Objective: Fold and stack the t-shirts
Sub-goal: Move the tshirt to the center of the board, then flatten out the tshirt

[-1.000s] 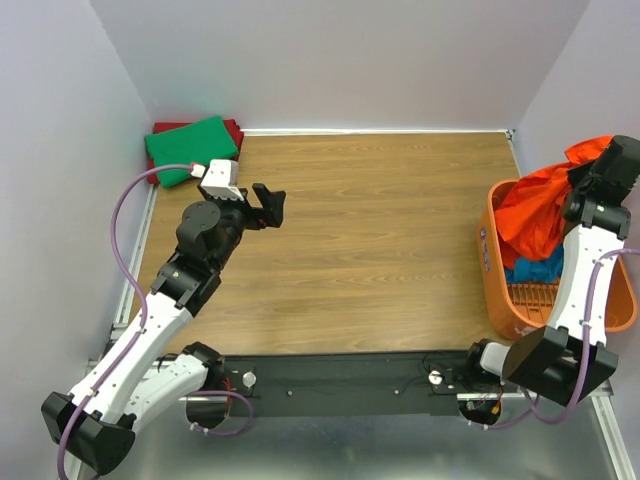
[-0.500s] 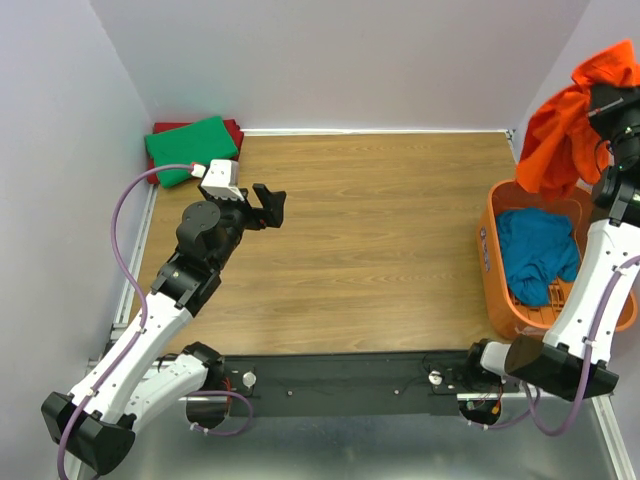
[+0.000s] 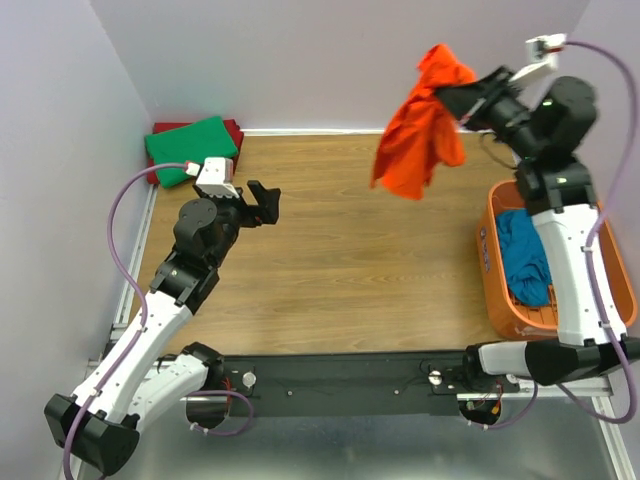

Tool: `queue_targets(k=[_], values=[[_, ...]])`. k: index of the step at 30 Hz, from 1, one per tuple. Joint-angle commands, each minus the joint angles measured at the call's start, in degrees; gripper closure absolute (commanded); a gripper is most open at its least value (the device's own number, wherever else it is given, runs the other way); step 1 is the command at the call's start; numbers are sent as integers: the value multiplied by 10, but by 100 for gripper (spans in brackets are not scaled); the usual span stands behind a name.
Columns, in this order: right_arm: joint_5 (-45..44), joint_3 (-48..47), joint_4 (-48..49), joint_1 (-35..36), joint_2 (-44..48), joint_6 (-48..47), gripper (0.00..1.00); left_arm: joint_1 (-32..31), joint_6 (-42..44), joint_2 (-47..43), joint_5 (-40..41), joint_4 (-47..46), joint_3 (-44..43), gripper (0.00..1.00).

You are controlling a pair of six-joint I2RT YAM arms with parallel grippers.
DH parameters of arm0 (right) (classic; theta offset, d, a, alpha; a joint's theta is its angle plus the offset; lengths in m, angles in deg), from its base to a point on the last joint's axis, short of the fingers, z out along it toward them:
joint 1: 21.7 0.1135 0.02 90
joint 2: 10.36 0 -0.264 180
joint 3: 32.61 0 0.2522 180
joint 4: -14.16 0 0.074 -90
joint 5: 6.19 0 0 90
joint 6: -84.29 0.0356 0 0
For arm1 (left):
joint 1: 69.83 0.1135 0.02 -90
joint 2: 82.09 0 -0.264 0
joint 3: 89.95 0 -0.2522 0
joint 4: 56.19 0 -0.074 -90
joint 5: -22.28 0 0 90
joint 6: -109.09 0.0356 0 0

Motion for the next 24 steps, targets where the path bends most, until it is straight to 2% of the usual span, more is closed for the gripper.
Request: queue_targets(k=[1, 2, 4, 5, 6, 8, 13, 16, 18, 20, 24], values=[[-75, 47, 33, 126, -28, -49, 90, 10, -8, -3, 2, -2, -10, 2], [-84, 55, 32, 160, -41, -57, 79, 11, -9, -3, 4, -3, -10, 2], [-96, 84, 30, 173, -84, -69, 51, 11, -12, -2, 8, -2, -11, 2], [-117, 95, 21, 175, -98, -72, 30, 11, -19, 1, 9, 0, -11, 2], [-138, 105, 17, 176, -108, -77, 22, 11, -23, 4, 9, 4, -11, 2], [-186, 145, 13, 176, -121, -85, 14, 11, -38, 10, 14, 17, -13, 3], [-208, 259, 42, 186, -101, -59, 14, 11, -92, 21, 44, 43, 10, 10], [-229, 351, 64, 231, -83, -42, 16, 11, -145, 23, 47, 30, 53, 19], [-242, 422, 98, 273, -76, -21, 21, 11, -170, 23, 48, 13, 90, 26], [-257, 485, 154, 327, -75, 15, 24, 11, -207, 23, 52, -4, 115, 30], [-308, 524, 216, 404, -101, 56, 25, 11, -234, 30, 56, -40, 165, 32]])
